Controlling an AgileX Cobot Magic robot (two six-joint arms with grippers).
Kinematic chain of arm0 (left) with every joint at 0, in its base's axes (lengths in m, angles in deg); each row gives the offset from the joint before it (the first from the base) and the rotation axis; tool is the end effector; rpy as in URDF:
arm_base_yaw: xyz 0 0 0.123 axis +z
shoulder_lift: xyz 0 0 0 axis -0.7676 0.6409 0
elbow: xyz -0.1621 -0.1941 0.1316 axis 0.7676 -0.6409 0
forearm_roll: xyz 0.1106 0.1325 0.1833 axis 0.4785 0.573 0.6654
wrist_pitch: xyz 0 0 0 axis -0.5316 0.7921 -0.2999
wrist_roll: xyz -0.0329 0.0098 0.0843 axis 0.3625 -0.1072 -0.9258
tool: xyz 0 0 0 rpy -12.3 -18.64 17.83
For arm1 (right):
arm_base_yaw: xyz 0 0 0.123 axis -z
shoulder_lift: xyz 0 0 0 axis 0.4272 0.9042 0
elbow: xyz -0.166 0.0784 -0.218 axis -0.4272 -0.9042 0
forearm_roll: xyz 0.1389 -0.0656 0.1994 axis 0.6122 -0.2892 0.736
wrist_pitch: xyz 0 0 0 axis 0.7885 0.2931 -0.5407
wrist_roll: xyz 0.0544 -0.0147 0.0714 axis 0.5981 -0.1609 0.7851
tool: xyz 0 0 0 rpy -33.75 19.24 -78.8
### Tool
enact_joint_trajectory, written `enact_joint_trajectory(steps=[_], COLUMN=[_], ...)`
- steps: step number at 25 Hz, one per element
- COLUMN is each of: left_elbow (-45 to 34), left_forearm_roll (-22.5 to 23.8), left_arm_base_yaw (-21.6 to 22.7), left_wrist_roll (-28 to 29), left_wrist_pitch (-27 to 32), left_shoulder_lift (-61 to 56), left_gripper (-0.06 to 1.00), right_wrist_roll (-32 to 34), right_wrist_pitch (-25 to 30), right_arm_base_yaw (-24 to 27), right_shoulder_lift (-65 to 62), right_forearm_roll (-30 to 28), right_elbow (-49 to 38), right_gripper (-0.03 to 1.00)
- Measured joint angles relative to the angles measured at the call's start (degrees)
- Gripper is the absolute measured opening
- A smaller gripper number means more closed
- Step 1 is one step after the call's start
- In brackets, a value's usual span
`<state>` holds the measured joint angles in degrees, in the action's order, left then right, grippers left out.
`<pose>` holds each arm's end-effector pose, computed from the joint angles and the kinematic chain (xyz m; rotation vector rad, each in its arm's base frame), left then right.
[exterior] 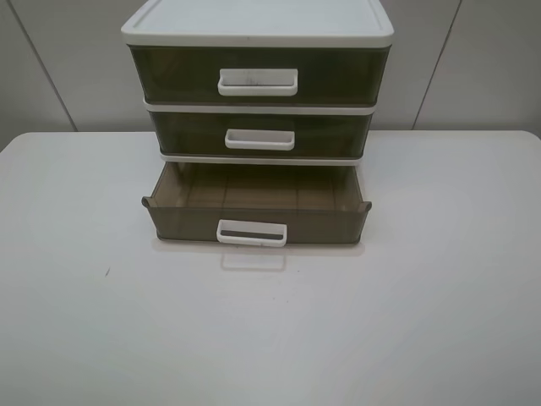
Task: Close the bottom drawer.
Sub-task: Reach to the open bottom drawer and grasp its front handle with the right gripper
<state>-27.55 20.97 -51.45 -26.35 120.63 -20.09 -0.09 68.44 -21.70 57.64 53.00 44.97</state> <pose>-0.0066 -0.0036 0.2782 0.1347 2.0304 -0.0038 -0.0069 0.0004 0.2826 0.1134 2.0180 -0.0080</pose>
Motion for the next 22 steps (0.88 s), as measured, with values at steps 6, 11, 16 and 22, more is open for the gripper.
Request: enact_joint_trajectory(steps=[6,11,16,22], left_elbow=[0.0,0.0,0.0,0.0], left_forearm_roll=[0.0,0.0,0.0,0.0], left_arm_base_yaw=[0.0,0.0,0.0,0.0], left_wrist_roll=[0.0,0.0,0.0,0.0], left_wrist_pitch=[0.0,0.0,0.0,0.0], left_shoulder_lift=[0.0,0.0,0.0,0.0], left_gripper=[0.72,0.72,0.72,0.72], right_wrist_roll=[0.0,0.0,0.0,4.4], right_wrist_pitch=[0.0,-1.0,-16.5,-33.4], right_arm_base_yaw=[-1.5,-2.6,-5.7,-25.9], right_shoulder_lift=[3.5,21.3,35.8,50.1], right_forearm_roll=[0.0,0.0,4.4,5.3], right_elbow=[0.0,0.6,3.9,4.1], right_gripper=[0.82,0.82,0.82,0.82])
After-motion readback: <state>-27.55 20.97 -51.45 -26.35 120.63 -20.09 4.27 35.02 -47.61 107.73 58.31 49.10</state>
